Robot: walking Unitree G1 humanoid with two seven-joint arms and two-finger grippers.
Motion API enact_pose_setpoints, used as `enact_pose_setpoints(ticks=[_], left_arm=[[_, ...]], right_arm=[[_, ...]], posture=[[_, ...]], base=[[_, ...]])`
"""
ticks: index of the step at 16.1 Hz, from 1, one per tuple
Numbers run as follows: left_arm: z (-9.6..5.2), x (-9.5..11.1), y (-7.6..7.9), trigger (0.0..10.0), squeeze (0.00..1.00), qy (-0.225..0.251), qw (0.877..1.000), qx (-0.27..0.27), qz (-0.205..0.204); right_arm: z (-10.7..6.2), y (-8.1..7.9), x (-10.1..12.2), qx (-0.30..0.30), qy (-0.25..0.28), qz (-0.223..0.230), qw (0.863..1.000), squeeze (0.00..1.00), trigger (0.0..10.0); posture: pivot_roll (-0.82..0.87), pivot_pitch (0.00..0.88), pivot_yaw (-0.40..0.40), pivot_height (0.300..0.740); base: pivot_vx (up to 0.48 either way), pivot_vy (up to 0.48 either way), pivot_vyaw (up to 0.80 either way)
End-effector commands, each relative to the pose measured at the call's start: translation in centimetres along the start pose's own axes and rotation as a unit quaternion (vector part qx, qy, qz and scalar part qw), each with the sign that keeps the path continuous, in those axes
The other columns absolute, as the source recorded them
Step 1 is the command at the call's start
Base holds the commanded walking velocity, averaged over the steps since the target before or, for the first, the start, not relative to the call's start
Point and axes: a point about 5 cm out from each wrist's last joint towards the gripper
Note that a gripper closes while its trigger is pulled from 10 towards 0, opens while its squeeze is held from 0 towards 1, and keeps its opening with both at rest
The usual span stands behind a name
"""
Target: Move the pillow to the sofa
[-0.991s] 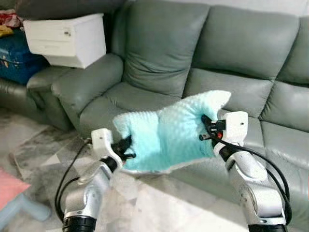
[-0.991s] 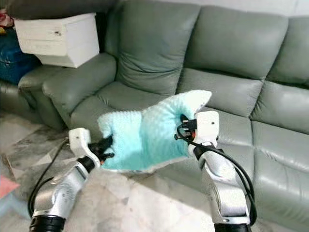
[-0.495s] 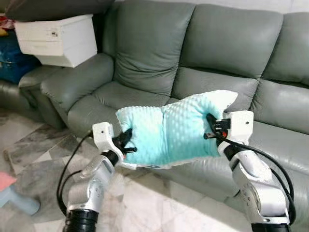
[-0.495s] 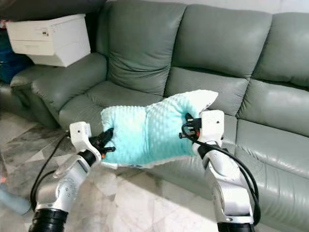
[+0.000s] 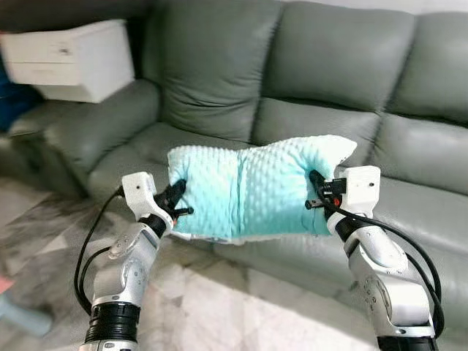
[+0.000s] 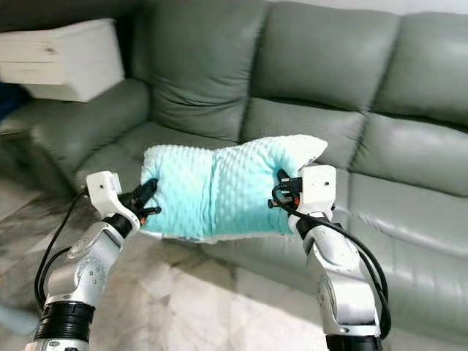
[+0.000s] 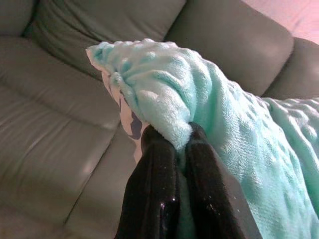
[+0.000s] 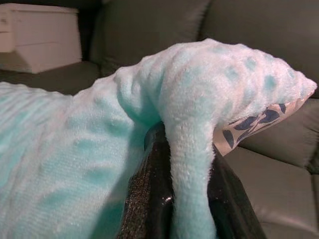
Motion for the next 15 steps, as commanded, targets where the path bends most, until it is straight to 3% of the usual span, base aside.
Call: enact_pose_setpoints(ticks=[1, 15], left_arm=[[0.23, 0.44, 0.02, 10.0, 0.0, 0.01, 1.0, 0.0, 0.008], [0.01, 0.08, 0.56, 10.0, 0.0, -0.005, 0.999, -0.035, -0.015]], right_arm=[[0.16, -0.28, 0.74, 0.004, 0.012, -0.003, 1.0, 0.0, 10.0], [0.25, -0.92, 0.28, 0.008, 0.009, 0.005, 1.0, 0.0, 10.0]], posture=[[-0.22, 0.0, 0.026, 0.74], [-0.19, 0.0, 0.022, 0.74]], base=[[0.0, 0.0, -0.79], [0.0, 0.0, -0.79]])
Point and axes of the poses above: a point about 5 cm out from each wrist's last joint towards the gripper, its own z axis pointing out of the wrist towards the gripper, its own x axis along the axis of the wrist's last joint, y = z × x
